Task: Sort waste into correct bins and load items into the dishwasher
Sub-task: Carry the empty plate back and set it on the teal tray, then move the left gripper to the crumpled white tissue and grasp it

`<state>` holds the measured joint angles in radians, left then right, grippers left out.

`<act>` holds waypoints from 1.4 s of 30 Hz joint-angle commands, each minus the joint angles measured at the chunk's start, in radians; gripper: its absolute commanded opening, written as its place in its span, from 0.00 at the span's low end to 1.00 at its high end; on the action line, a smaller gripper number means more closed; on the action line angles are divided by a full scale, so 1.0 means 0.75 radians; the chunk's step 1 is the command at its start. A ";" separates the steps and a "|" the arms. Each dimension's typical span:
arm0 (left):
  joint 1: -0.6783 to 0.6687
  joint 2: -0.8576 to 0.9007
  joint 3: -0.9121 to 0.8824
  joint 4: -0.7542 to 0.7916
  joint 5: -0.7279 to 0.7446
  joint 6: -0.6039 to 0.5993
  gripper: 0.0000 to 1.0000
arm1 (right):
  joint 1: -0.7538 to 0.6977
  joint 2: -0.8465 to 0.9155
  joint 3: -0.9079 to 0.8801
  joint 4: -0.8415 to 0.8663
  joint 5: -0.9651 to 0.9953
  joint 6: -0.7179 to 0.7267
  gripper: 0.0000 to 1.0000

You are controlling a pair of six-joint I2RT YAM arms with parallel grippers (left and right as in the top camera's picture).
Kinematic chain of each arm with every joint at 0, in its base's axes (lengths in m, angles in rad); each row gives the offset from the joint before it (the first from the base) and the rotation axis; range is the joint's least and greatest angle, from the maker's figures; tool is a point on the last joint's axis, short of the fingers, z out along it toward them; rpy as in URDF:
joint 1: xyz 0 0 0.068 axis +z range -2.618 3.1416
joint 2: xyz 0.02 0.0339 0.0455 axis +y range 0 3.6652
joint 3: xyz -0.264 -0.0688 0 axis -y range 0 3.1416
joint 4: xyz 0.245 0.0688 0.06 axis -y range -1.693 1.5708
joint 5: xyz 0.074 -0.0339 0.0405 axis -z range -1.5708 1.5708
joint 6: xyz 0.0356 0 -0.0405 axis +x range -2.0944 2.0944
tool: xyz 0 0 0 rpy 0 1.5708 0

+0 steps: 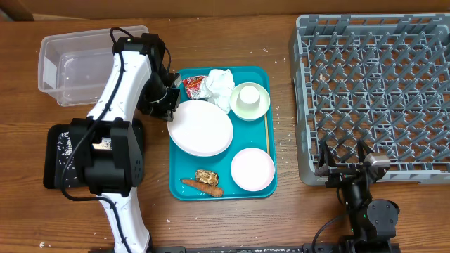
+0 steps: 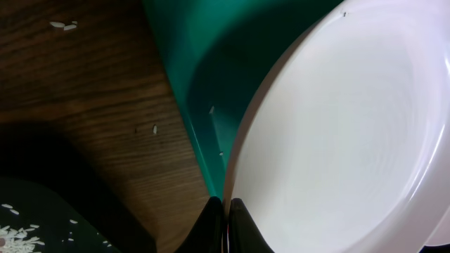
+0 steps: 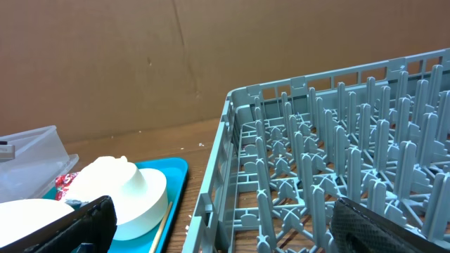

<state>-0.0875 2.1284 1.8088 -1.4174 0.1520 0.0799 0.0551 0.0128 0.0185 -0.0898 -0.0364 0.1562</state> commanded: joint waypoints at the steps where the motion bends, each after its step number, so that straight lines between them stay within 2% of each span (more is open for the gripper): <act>1: -0.007 0.007 -0.002 -0.006 -0.006 -0.008 0.05 | 0.009 -0.013 -0.014 0.010 0.012 -0.010 1.00; 7: -0.010 0.007 -0.002 -0.040 -0.002 -0.008 0.11 | 0.009 -0.013 -0.014 0.010 0.012 -0.010 1.00; 10: -0.022 0.007 -0.002 -0.044 -0.002 -0.008 0.23 | 0.009 -0.013 -0.014 0.010 0.012 -0.010 1.00; 12: -0.039 0.007 -0.002 -0.043 0.013 -0.008 0.23 | 0.009 -0.013 -0.014 0.009 0.012 -0.010 1.00; 15: -0.062 0.007 -0.002 -0.034 0.043 -0.008 0.22 | 0.009 -0.013 -0.014 0.010 0.012 -0.010 1.00; 22: -0.096 0.007 0.016 -0.025 0.042 -0.014 0.09 | 0.009 -0.013 -0.014 0.009 0.012 -0.010 1.00; 30: -0.093 0.007 0.200 -0.024 0.043 -0.056 0.08 | 0.009 -0.013 -0.014 0.009 0.012 -0.010 1.00; 32: -0.094 0.007 0.249 0.025 0.044 -0.096 0.15 | 0.009 -0.013 -0.014 0.009 0.012 -0.010 1.00; 33: -0.095 0.007 0.273 0.103 0.065 -0.181 0.54 | 0.009 -0.013 -0.014 0.010 0.012 -0.010 1.00; 34: -0.094 0.007 0.275 0.164 0.117 -0.264 1.00 | 0.009 -0.013 -0.014 0.010 0.012 -0.010 1.00; 36: -0.095 0.007 0.274 0.259 0.187 -0.310 1.00 | 0.009 -0.013 -0.014 0.010 0.012 -0.010 1.00; 38: -0.102 0.007 0.273 0.362 0.232 -0.315 0.95 | 0.009 -0.013 -0.014 0.009 0.012 -0.010 1.00; 40: -0.114 0.008 0.272 0.459 0.219 -0.268 0.87 | 0.009 -0.013 -0.014 0.010 0.012 -0.010 1.00; 42: -0.130 0.013 0.272 0.524 0.197 -0.195 0.85 | 0.009 -0.013 -0.014 0.010 0.012 -0.010 1.00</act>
<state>-0.1616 2.1296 1.9942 -1.0821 0.2707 -0.1047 0.0551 0.0128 0.0185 -0.0898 -0.0364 0.1566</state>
